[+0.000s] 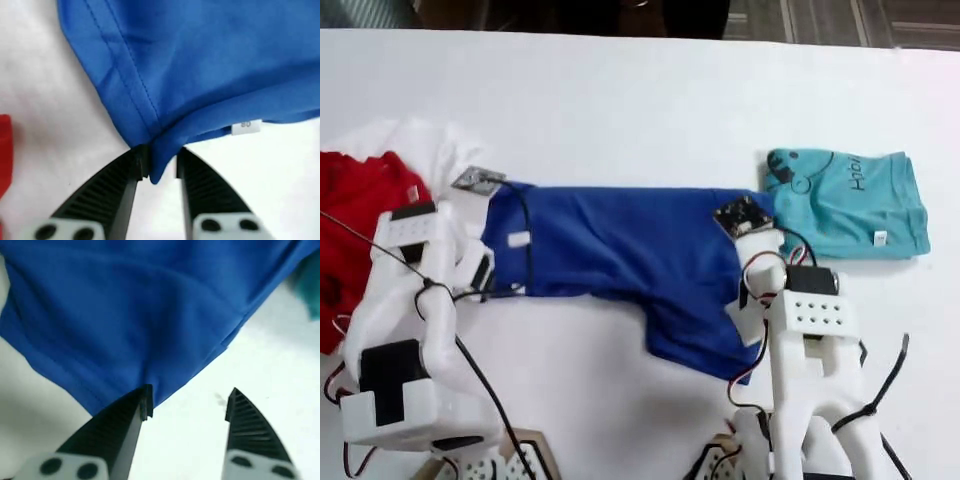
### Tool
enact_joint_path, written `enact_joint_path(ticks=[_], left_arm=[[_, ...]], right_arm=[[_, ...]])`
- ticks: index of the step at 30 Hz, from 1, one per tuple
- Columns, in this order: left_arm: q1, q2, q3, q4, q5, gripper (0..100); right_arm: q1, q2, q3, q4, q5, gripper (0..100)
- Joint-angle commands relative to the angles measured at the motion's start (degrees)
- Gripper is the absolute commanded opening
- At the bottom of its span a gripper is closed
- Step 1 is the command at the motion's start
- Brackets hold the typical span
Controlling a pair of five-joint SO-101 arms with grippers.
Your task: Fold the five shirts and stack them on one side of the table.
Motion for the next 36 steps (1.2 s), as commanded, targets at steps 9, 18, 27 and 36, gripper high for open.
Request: enact_joint_path(ticks=[9,18,27,36], left_arm=[[-1.85,-1.23,-30.02,18.99,-0.53,14],[4.04,3.60,-38.99,11.78,6.07,4],[12.75,26.20,-49.80,8.35,12.04,3],[10.55,34.99,-62.02,10.99,11.78,3]], right_arm=[[0.22,-1.54,-22.59,-1.36,-9.58,22.7],[-7.78,5.93,-19.43,-21.85,-14.24,2.3],[-10.77,27.82,-19.52,-33.45,-14.51,2.0],[-10.51,30.46,-19.43,-33.80,-14.51,2.0]])
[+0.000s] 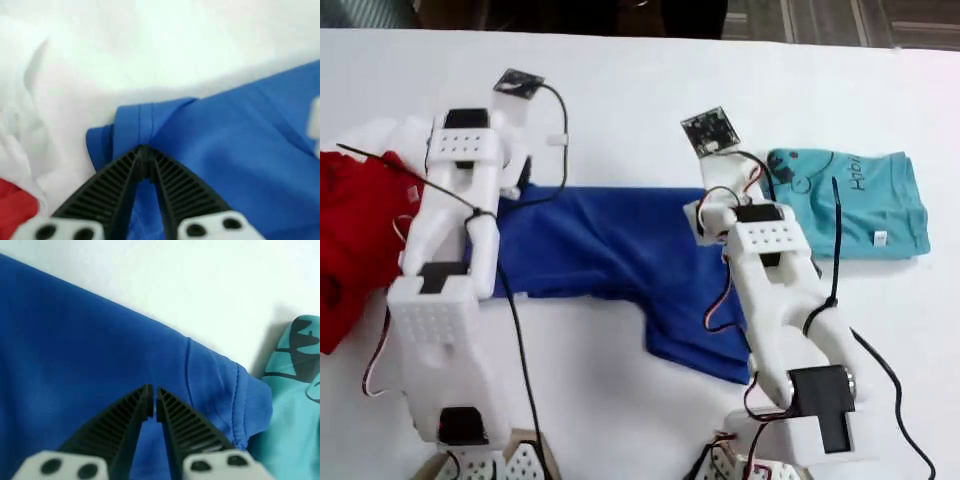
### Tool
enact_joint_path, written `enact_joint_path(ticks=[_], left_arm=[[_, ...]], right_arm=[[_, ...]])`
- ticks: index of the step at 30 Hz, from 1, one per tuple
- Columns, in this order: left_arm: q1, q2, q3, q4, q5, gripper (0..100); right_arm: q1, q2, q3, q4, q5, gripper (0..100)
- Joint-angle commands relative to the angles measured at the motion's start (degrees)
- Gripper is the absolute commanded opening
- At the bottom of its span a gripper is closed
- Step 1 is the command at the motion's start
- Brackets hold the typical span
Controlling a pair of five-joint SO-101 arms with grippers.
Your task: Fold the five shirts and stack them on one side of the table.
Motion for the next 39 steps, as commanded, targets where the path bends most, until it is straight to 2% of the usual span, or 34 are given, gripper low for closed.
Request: enact_joint_path(ticks=[1,14,20,30,34,39], left_arm=[[-1.58,0.88,-5.41,0.70,0.18,3],[-2.81,10.64,-14.81,1.05,0.35,3],[-3.78,11.34,-15.87,0.09,0.44,3],[-10.29,13.10,-15.96,0.26,0.35,3],[-9.93,10.02,-15.96,2.99,0.44,3],[-6.24,5.98,-15.96,8.44,0.44,4]], right_arm=[[-0.13,0.04,-0.44,-1.19,-0.35,2.0],[-0.22,0.75,-0.09,-1.54,-0.35,2.0],[-0.04,6.29,-0.53,-9.80,-0.35,2.0],[0.48,12.53,-2.37,-12.18,0.00,2.0],[0.92,12.79,-2.37,-11.74,-0.09,2.0],[0.84,12.79,-2.11,-11.56,-0.09,2.0]])
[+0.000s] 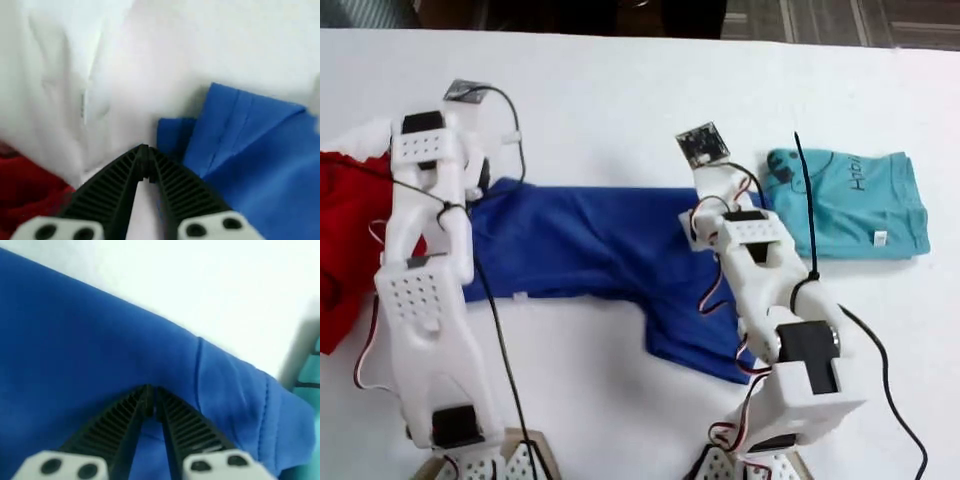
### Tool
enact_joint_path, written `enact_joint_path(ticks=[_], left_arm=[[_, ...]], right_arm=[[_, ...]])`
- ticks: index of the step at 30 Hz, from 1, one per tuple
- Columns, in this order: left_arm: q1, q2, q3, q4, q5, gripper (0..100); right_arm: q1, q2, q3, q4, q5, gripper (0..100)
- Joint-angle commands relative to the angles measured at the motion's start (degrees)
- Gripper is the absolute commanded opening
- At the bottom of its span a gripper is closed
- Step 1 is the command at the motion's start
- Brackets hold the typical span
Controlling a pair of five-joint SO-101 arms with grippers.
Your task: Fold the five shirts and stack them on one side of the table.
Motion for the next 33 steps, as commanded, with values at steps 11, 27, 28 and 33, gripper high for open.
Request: enact_joint_path(ticks=[11,27,28,33], left_arm=[[5.10,-6.33,-2.15,-1.58,0.35,16],[5.80,-5.36,-13.05,0.18,7.74,16],[5.80,-5.36,-12.88,0.09,7.91,16],[6.24,-3.16,-9.71,-1.93,7.74,16]], right_arm=[[0.31,-0.04,-1.93,-0.13,0.00,2.0],[0.22,-0.04,-1.93,-0.48,0.00,2.0],[0.22,-0.04,-1.93,-0.48,0.00,2.0],[0.22,-0.04,-1.93,-0.48,0.00,2.0]])
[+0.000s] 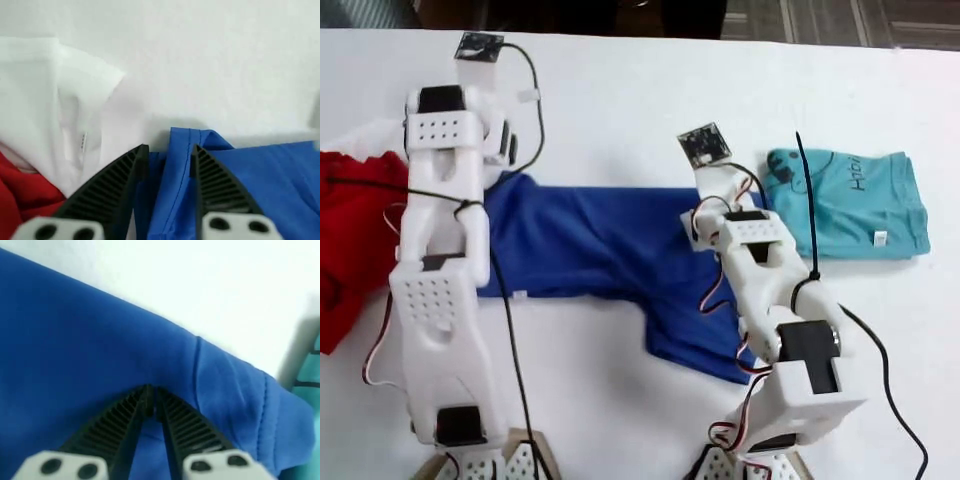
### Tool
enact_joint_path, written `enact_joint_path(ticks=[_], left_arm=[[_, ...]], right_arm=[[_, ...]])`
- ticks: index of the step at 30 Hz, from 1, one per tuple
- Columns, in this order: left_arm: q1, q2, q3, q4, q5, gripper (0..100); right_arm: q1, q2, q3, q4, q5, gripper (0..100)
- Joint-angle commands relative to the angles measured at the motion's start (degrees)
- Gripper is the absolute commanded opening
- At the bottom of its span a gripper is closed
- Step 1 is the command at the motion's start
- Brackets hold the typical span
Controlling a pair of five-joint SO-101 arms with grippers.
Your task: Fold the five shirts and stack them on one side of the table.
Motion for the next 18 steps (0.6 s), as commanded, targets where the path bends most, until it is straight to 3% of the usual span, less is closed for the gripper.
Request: enact_joint_path(ticks=[1,12,18], left_arm=[[1.05,-0.09,-0.13,-1.85,0.35,16],[1.14,5.01,0.13,-5.01,0.26,15],[1.14,5.10,0.22,-5.10,0.09,4]], right_arm=[[0.13,-0.22,-1.93,-0.48,0.00,2.0],[0.13,-0.22,-1.93,-0.48,0.00,2.0],[0.13,-0.22,-1.93,-0.48,0.00,2.0]])
